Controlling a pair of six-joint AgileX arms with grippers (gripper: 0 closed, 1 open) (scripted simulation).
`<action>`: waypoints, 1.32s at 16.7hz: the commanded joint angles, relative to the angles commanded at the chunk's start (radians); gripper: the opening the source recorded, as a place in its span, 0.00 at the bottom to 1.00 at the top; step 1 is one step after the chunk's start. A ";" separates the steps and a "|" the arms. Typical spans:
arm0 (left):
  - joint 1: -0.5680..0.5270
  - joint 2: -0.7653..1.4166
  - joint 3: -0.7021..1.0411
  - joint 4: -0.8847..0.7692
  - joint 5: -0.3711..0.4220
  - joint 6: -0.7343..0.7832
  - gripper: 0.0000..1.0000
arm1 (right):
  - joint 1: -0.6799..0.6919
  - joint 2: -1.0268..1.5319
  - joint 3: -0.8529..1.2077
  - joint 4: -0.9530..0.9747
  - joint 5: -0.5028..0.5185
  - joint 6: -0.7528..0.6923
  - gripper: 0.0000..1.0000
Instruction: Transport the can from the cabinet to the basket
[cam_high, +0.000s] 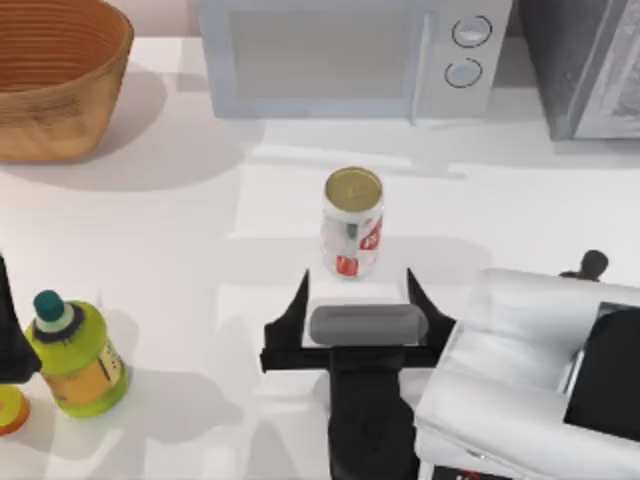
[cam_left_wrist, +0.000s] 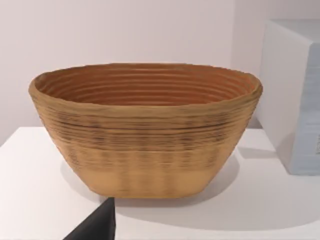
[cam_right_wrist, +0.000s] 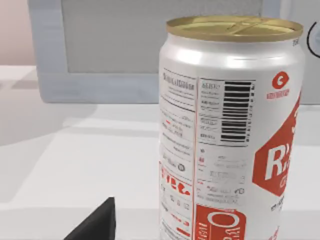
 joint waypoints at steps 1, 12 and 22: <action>0.000 0.000 0.000 0.000 0.000 0.000 1.00 | -0.009 -0.003 -0.021 0.020 -0.009 0.000 1.00; 0.000 0.000 0.000 0.000 0.000 0.000 1.00 | -0.068 -0.025 -0.162 0.140 -0.070 -0.004 1.00; 0.000 0.000 0.000 0.000 0.000 0.000 1.00 | -0.343 -0.682 -0.243 -0.229 -0.412 -0.031 1.00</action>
